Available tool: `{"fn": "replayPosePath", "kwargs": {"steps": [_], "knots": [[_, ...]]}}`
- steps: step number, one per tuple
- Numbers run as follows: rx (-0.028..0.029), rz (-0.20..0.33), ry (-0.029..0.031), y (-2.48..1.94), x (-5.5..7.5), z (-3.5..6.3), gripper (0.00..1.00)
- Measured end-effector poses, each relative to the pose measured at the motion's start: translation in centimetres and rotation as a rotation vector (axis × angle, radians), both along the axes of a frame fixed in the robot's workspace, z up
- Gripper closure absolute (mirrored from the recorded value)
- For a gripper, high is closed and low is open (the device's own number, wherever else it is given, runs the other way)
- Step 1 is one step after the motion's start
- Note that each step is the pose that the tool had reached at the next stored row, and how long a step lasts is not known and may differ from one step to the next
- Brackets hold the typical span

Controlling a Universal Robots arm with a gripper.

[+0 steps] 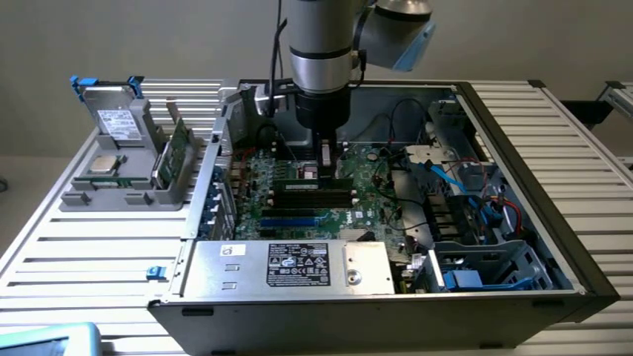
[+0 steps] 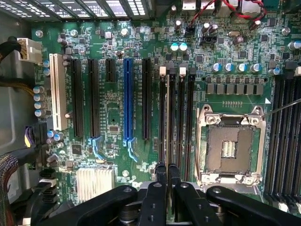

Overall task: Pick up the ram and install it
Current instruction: 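Insert the ram into the slot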

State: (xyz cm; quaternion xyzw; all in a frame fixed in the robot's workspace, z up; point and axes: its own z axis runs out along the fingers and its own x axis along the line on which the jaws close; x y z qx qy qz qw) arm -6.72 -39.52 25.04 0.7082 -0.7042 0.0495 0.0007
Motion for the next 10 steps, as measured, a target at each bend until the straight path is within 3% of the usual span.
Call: {"fn": "replayPosePath", "kwargs": {"steps": [4,7,10], "knots": [[-0.0017,0.005,0.0,-0.02,0.0,-0.37,0.87],[-0.0081,0.007,0.0,-0.02,0.0,-0.66,0.87],[-0.0094,0.007,0.0001,-0.02,0.0,-0.68,0.87]]}}
